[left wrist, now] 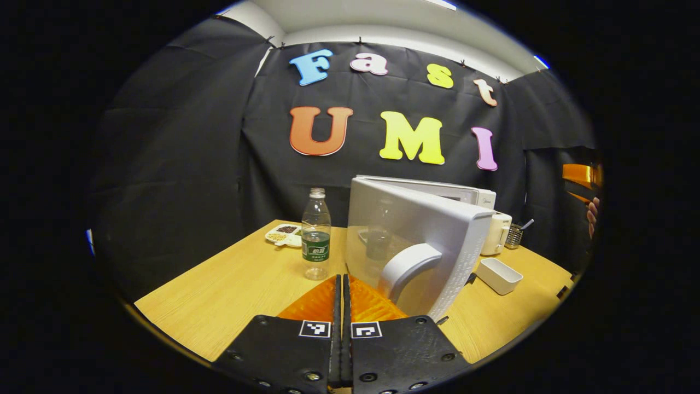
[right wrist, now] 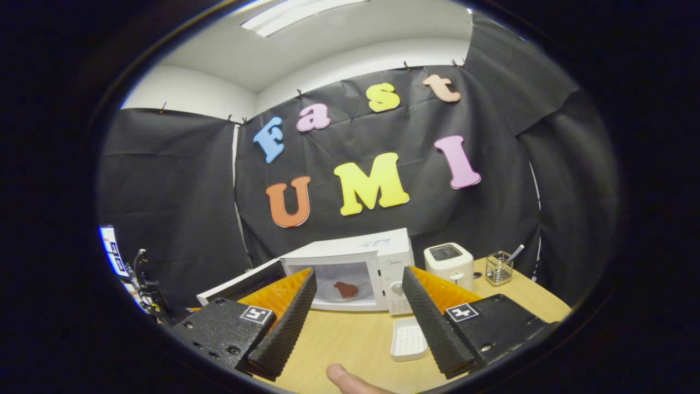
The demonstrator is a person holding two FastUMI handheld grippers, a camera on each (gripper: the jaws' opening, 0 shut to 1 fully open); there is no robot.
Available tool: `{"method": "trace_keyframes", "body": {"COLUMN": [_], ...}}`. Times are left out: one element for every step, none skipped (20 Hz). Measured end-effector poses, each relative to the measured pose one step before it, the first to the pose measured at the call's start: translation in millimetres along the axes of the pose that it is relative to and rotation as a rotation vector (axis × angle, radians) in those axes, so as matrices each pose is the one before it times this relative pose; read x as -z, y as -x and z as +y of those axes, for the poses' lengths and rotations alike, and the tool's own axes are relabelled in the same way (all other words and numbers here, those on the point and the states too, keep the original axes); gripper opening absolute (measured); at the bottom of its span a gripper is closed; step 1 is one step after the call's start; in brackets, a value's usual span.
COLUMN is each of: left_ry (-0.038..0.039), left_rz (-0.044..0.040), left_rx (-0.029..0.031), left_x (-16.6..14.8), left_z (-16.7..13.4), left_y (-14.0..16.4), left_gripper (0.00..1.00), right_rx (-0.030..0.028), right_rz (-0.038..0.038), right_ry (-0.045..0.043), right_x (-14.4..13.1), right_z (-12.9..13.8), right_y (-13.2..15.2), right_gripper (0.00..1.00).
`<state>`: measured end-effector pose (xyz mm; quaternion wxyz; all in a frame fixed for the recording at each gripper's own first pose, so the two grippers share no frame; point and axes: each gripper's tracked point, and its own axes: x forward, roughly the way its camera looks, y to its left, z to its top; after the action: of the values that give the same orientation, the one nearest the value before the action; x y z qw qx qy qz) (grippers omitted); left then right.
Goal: Open the microwave oven with the left hand, put the food in, and close the microwave oven.
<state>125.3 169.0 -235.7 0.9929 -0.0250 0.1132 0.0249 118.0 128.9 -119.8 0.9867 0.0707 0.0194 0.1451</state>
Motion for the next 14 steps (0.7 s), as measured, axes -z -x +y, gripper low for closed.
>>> {"method": "trace_keyframes", "body": {"left_ry": [0.00144, 0.00326, 0.00479, 0.00386, 0.00146, 0.00227, 0.00145, 0.00121, -0.00346, -0.00632, -0.00317, -0.00377, -0.00604, -0.01362], "left_rz": [0.00161, -0.00315, -0.00270, -0.00084, -0.00072, 0.00446, 0.00400, 0.00203, 0.00139, 0.00125, 0.00064, -0.00067, -0.00014, -0.00307], "left_rx": [0.01412, 0.01288, 0.01955, 0.01531, 0.01351, 0.01581, 0.01797, 0.01579, 0.01296, 0.01051, 0.01235, 0.01380, 0.01193, 0.00670], "left_x": [0.05, -2.73, -0.12, 0.09, 0.39, -0.75, 0.82, 0.04, -0.04, 0.35, -2.07, -1.87, -1.78, -1.80], "left_z": [-8.83, -7.63, -10.07, -8.66, -7.68, -7.32, -7.02, -7.91, -5.84, -5.68, -6.12, -7.12, -7.04, -4.81], "left_y": [-2.38, -4.17, -4.36, -3.70, -4.44, -5.72, -6.58, -6.12, -6.52, -8.23, -6.36, -8.36, -7.98, -4.84], "left_gripper": [0.00, 0.00, 0.00, 0.00, 0.00, 0.00, 0.00, 0.00, 0.00, 0.00, 0.00, 0.00, 0.00, 0.00], "right_rx": [0.00110, 0.00108, 0.00011, -0.00160, -0.00185, -0.00106, -0.00396, -0.00193, 0.00142, 0.00446, 0.00575, 0.00599, 0.00797, 0.00835], "right_rz": [-0.00319, -0.00451, -0.00363, -0.00539, -0.00482, -0.00354, -0.00082, -0.00314, -0.00450, -0.00212, -0.00229, -0.00137, 0.00091, 0.00052], "right_ry": [0.00438, 0.00396, 0.00303, 0.00110, 0.00012, -0.00269, -0.00271, -0.00363, -0.00239, -0.00035, -0.00166, -0.00424, -0.00628, -0.00686], "right_x": [-0.73, -1.48, -1.98, -1.24, -0.76, -1.18, -1.14, 0.25, -1.04, 0.15, 0.05, 0.18, -0.10, -0.41], "right_z": [-2.01, -2.36, -2.01, -2.71, -1.97, -2.97, -1.71, -3.15, -4.00, -4.64, -5.31, -5.06, -5.60, -5.44], "right_y": [-0.01, 0.82, -0.74, 1.16, 0.05, -1.48, -1.26, 0.33, -0.18, 1.08, 0.30, -0.61, -0.71, -0.79], "right_gripper": [0.89, 1.00, 1.00, 1.00, 0.89, 0.89, 0.89, 0.89, 1.00, 0.89, 0.89, 0.89, 1.00, 1.00]}}
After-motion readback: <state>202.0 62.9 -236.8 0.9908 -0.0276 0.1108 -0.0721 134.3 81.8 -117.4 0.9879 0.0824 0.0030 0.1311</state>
